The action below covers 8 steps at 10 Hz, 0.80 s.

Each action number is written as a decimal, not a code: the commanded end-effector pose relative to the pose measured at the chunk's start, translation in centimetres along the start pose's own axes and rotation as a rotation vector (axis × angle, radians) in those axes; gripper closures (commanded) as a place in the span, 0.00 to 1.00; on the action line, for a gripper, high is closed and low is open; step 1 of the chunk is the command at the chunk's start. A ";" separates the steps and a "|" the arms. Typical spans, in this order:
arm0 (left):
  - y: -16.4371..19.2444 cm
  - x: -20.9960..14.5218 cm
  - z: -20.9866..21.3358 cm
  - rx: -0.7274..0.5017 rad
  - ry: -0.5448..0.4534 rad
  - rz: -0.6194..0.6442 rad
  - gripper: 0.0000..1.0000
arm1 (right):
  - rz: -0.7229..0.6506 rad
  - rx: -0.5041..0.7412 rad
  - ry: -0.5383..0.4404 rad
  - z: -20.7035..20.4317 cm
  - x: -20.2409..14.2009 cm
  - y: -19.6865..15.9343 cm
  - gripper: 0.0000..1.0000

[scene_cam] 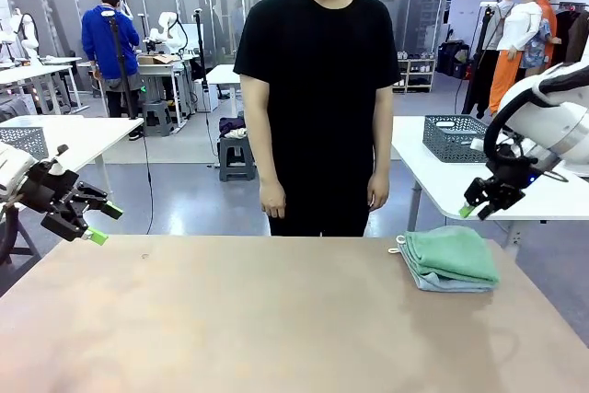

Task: Fold the towels and place them in the basket.
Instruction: Stack the folded Towel with hook on the right side of the table.

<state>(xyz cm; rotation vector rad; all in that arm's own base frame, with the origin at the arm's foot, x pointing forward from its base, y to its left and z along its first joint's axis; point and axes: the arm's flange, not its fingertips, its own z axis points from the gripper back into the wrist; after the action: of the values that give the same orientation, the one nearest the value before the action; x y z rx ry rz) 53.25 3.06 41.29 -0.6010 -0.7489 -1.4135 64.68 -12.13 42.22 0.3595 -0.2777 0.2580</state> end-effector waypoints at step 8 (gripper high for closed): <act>0.0 0.1 0.1 0.001 0.001 -0.005 0.00 | -0.060 -0.306 -0.101 25.1 -8.6 19.8 0.00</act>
<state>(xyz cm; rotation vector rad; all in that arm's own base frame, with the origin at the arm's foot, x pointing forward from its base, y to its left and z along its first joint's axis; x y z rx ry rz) 53.26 3.05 41.29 -0.6010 -0.7489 -1.4137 47.44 -6.09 69.37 0.1062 -0.3634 0.2128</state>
